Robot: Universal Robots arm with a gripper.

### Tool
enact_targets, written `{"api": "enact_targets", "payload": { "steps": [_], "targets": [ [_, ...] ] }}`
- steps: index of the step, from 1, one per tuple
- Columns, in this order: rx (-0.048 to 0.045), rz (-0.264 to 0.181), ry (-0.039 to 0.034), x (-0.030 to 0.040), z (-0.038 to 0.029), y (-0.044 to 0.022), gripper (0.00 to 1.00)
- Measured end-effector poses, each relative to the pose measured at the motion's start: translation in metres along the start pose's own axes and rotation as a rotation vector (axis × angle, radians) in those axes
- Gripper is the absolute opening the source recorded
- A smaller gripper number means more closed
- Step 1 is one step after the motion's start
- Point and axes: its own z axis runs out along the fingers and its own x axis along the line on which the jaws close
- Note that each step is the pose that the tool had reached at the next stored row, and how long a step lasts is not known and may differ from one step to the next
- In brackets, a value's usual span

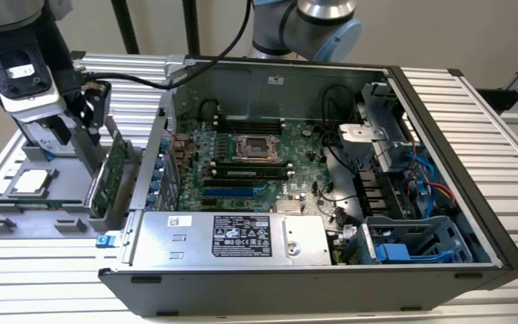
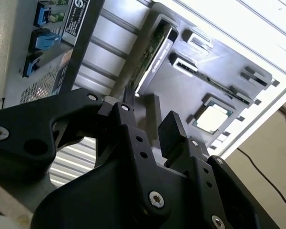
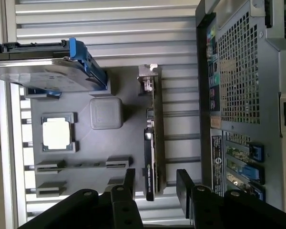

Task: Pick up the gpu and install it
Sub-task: 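Pick up the gpu and move the gpu toward the slot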

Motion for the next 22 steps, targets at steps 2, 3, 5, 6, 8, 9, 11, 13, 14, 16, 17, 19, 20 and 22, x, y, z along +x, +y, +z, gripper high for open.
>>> {"api": "enact_targets", "payload": {
  "steps": [2, 3, 5, 6, 8, 9, 11, 13, 14, 16, 17, 19, 20, 22],
  "targets": [
    [0.0001, 0.0, 0.0, 0.0, 0.0016, -0.0002, 1.0],
    [0.0, 0.0, 0.0, 0.0, 0.0023, -0.0003, 1.0],
    [0.0, 0.0, 0.0, 0.0, 0.0038, -0.0005, 1.0],
    [0.0, 0.0, 0.0001, 0.0, 0.0045, -0.0005, 1.0],
    [0.0, 0.0, 0.0, 0.0, 0.0058, -0.0008, 1.0],
    [0.0, 0.0, 0.0, 0.0, 0.0065, -0.0009, 1.0],
    [0.0, 0.0, 0.0, 0.0, 0.0079, -0.001, 1.0],
    [-0.0001, 0.0, 0.0, 0.0, 0.0092, -0.0012, 1.0],
    [0.0, 0.0, 0.0, 0.0, 0.0098, -0.0013, 1.0],
    [0.0, 0.0, 0.0, 0.0, 0.0111, -0.0014, 1.0],
    [0.0, 0.0, 0.0, 0.0, 0.0117, -0.0015, 1.0],
    [0.0, 0.0, 0.0, 0.0, 0.013, -0.0016, 1.0],
    [0.0001, 0.0, 0.0001, 0.0, 0.0135, -0.0017, 1.0],
    [0.0, 0.0, 0.0, 0.0, 0.0149, -0.0018, 1.0]
  ]
}}
